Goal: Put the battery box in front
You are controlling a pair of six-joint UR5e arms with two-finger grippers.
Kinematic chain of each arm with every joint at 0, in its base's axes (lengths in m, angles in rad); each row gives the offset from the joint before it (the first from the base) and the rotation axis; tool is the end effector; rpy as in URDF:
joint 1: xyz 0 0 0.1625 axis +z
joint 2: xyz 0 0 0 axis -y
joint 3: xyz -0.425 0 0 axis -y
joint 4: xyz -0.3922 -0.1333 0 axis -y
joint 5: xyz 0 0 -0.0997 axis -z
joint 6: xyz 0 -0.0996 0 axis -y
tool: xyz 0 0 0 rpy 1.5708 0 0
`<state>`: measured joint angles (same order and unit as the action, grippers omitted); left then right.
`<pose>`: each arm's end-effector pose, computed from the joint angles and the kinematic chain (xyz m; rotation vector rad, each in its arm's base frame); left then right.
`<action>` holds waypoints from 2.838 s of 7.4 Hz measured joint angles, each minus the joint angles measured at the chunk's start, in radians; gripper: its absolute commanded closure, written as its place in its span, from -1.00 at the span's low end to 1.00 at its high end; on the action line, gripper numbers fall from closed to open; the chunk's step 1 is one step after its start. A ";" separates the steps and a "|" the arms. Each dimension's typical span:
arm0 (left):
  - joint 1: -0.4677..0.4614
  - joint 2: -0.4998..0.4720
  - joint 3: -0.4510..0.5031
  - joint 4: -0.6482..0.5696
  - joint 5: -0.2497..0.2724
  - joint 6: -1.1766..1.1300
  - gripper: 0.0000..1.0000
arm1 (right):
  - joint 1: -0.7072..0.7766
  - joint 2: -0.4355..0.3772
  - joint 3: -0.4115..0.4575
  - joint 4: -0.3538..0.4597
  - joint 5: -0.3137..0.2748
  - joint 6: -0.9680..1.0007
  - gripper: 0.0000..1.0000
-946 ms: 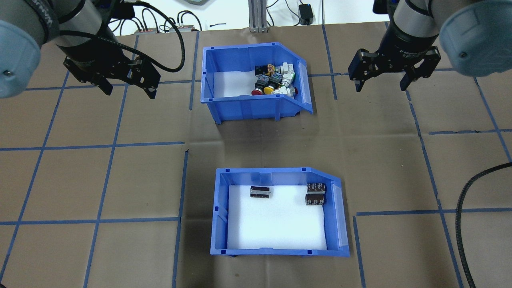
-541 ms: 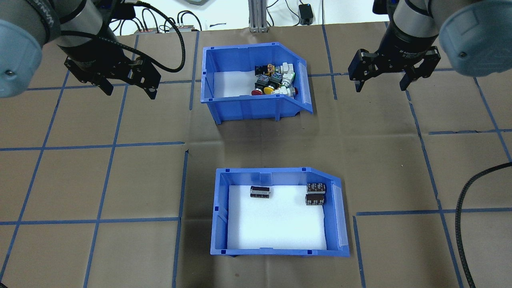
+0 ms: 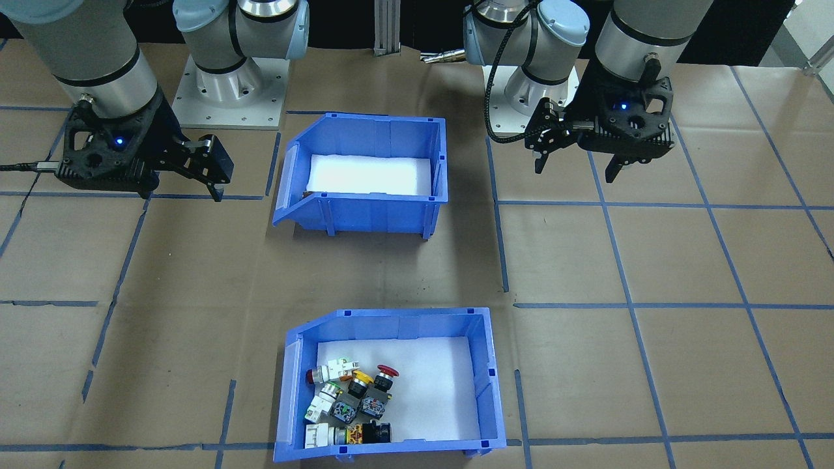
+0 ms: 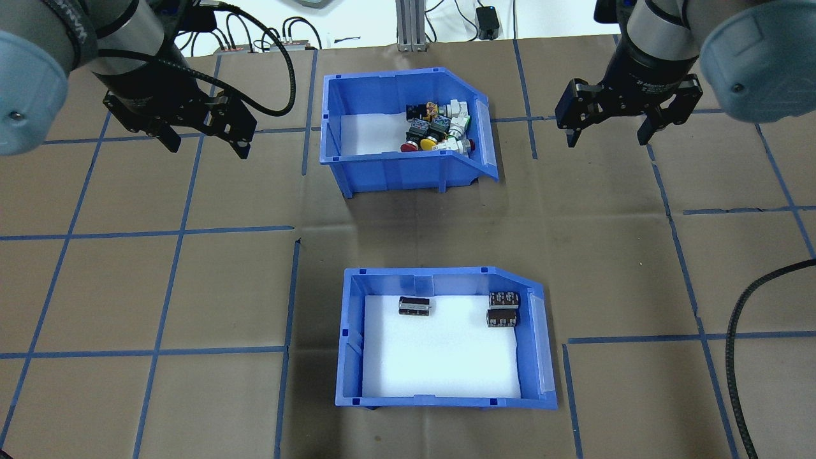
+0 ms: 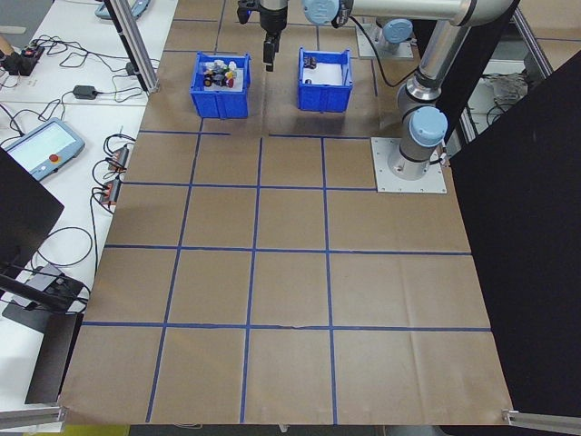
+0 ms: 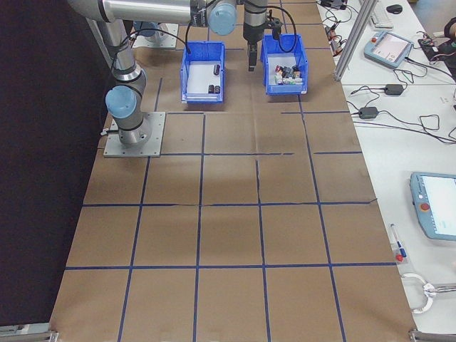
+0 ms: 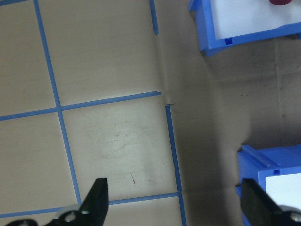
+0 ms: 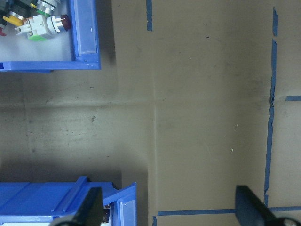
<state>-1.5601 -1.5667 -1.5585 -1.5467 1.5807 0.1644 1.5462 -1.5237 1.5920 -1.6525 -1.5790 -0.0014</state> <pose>-0.1270 -0.4954 0.4984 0.2398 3.1184 -0.0617 0.1198 -0.5154 0.4620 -0.0364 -3.1329 0.0208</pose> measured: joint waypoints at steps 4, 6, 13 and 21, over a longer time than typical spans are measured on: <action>0.000 -0.005 0.000 0.000 -0.001 0.004 -0.99 | 0.002 0.013 -0.012 -0.002 -0.002 -0.049 -1.00; 0.000 -0.008 0.000 0.000 -0.001 0.005 -0.99 | 0.003 0.035 -0.036 -0.007 0.004 -0.208 -1.00; -0.050 0.135 -0.255 0.015 -0.084 -0.676 -0.99 | 0.260 0.441 -0.467 -0.009 0.004 -0.675 -1.00; -0.457 0.173 -0.537 0.244 -0.186 -2.142 -0.99 | 0.454 0.612 -0.448 -0.115 -0.001 -1.069 -1.00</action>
<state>-2.0175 -1.3936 -2.0954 -1.3023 1.3950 -1.9780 1.9998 -0.9114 1.1439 -1.7678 -1.5800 -1.0705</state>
